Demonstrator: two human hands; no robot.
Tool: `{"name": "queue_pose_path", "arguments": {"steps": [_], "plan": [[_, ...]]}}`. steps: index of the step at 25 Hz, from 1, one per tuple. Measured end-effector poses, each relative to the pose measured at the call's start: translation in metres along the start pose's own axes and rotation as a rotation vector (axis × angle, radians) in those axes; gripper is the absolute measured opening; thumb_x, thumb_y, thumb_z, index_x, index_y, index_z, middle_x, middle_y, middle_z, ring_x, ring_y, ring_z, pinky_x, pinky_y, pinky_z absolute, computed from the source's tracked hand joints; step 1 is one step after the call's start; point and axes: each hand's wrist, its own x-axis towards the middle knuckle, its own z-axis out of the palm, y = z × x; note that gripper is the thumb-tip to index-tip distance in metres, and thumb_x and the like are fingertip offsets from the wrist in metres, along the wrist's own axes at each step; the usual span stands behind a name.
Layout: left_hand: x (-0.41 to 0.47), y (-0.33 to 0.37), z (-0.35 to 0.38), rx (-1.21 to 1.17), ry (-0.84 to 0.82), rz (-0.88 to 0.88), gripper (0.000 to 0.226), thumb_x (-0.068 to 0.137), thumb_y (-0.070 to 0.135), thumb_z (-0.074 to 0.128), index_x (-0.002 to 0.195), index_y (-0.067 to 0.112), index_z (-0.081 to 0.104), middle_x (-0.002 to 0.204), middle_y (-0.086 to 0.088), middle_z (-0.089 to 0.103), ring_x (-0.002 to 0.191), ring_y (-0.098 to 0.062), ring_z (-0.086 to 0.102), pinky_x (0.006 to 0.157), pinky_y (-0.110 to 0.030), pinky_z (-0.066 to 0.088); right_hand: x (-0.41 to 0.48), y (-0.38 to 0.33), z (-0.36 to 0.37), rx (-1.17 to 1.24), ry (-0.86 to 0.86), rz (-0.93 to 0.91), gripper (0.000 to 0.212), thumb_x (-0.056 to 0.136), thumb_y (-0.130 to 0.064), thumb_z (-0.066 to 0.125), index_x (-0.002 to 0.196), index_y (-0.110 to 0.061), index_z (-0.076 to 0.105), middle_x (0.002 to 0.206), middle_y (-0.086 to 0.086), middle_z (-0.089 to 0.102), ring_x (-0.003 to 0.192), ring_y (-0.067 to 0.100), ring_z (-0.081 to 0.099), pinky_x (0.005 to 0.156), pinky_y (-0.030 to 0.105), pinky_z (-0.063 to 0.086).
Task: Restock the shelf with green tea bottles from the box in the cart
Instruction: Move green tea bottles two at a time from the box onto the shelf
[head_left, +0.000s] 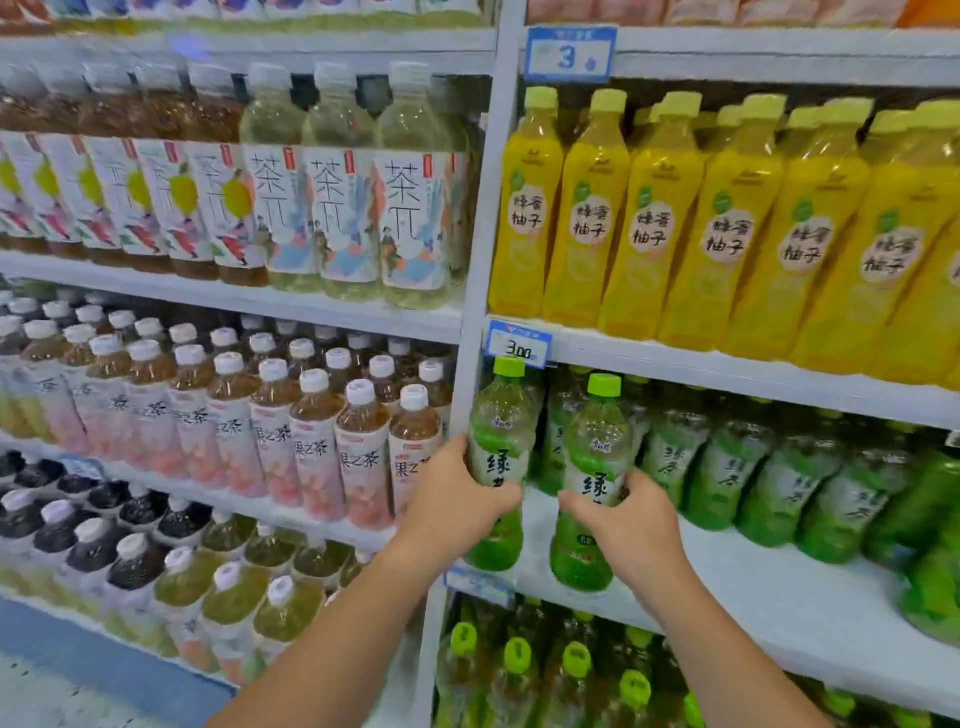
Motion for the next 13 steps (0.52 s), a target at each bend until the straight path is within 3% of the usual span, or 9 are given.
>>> {"name": "queue_pose_path", "arguments": {"steps": [3, 4, 6, 10, 12, 13], "plan": [[0.016, -0.027, 0.018, -0.04, 0.032, 0.081, 0.041, 0.063, 0.025, 0.079, 0.101, 0.029, 0.064, 0.087, 0.007, 0.076, 0.078, -0.01, 0.073, 0.074, -0.044, 0.062, 0.019, 0.028, 0.019, -0.006, 0.046, -0.1, 0.03, 0.079, -0.026, 0.082, 0.078, -0.021, 0.052, 0.062, -0.007, 0.052, 0.054, 0.01, 0.051, 0.041, 0.011, 0.037], [0.019, -0.036, 0.023, -0.044, 0.043, 0.116, 0.041, 0.063, 0.024, 0.079, 0.1, 0.029, 0.063, 0.086, 0.007, 0.076, 0.077, -0.009, 0.073, 0.074, -0.043, 0.062, 0.021, 0.037, 0.026, 0.005, 0.064, -0.138, 0.03, 0.078, -0.028, 0.082, 0.079, -0.022, 0.053, 0.063, -0.005, 0.055, 0.055, 0.013, 0.054, 0.044, 0.013, 0.042], [0.024, -0.051, 0.031, -0.051, 0.056, 0.168, 0.04, 0.064, 0.023, 0.08, 0.099, 0.029, 0.063, 0.086, 0.006, 0.076, 0.077, -0.009, 0.073, 0.073, -0.042, 0.062, 0.026, 0.054, 0.037, 0.024, 0.1, -0.195, 0.03, 0.075, -0.035, 0.083, 0.086, -0.024, 0.058, 0.071, -0.002, 0.063, 0.065, 0.019, 0.062, 0.056, 0.029, 0.053], [0.033, -0.073, 0.039, -0.078, 0.046, 0.248, 0.037, 0.068, 0.015, 0.078, 0.099, 0.029, 0.065, 0.087, 0.005, 0.076, 0.08, -0.015, 0.073, 0.074, -0.046, 0.062, 0.031, 0.077, 0.046, 0.073, 0.075, -0.302, 0.043, 0.071, -0.046, 0.083, 0.105, -0.031, 0.061, 0.095, -0.014, 0.07, 0.089, 0.004, 0.066, 0.078, 0.029, 0.054], [0.035, -0.078, 0.043, -0.085, 0.05, 0.289, 0.037, 0.071, 0.011, 0.077, 0.101, 0.03, 0.064, 0.088, 0.008, 0.075, 0.081, -0.011, 0.073, 0.075, -0.04, 0.062, 0.033, 0.086, 0.047, 0.058, 0.035, -0.303, 0.055, 0.069, -0.057, 0.08, 0.115, -0.033, 0.06, 0.107, -0.016, 0.07, 0.098, 0.002, 0.065, 0.087, 0.034, 0.056], [0.035, -0.079, 0.044, -0.091, 0.044, 0.31, 0.038, 0.072, 0.01, 0.077, 0.101, 0.03, 0.064, 0.089, 0.01, 0.075, 0.082, -0.008, 0.072, 0.075, -0.035, 0.061, 0.033, 0.09, 0.047, 0.062, 0.003, -0.291, 0.049, 0.072, -0.056, 0.079, 0.113, -0.038, 0.06, 0.108, -0.018, 0.07, 0.099, -0.001, 0.064, 0.088, 0.032, 0.056]]}}
